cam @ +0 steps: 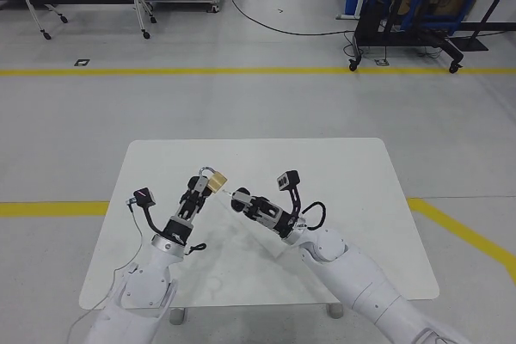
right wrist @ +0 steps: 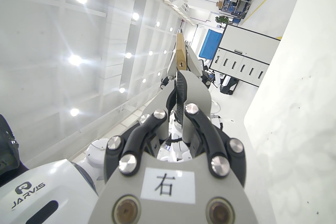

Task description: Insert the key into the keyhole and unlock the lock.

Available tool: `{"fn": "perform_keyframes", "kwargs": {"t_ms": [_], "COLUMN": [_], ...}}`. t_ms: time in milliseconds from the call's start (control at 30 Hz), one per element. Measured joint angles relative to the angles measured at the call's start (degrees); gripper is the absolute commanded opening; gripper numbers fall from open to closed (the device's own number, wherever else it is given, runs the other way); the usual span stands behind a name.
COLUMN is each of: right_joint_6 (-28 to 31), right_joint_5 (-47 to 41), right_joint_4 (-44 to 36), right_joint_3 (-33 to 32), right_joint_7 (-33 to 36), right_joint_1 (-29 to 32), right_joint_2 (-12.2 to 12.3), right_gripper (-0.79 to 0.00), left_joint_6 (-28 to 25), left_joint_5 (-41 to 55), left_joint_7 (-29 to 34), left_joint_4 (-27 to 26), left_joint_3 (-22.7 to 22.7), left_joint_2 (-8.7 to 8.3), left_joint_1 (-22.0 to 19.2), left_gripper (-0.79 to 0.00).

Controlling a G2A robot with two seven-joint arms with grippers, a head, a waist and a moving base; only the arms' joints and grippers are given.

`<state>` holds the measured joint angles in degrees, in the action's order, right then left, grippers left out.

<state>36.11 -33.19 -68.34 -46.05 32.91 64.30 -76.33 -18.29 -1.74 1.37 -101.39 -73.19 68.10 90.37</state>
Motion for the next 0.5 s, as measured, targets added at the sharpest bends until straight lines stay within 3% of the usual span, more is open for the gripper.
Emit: {"fn": "perform_keyframes", "kwargs": {"t_ms": [500], "right_joint_6": [-0.3], "right_joint_5": [0.9], "right_joint_4": [0.8], "right_joint_3": [-1.1], "right_joint_7": [0.0], "right_joint_1": [0.1], "right_joint_2": [-0.9], "right_gripper": [-0.785], "left_joint_6": [-0.8], "left_joint_5": [-2.4], "left_joint_7": [-0.5], "left_joint_4": [0.1], "left_joint_3": [0.5], "left_joint_2": [0.58], "left_joint_1": [0.2], "left_gripper": [-0.785]}}
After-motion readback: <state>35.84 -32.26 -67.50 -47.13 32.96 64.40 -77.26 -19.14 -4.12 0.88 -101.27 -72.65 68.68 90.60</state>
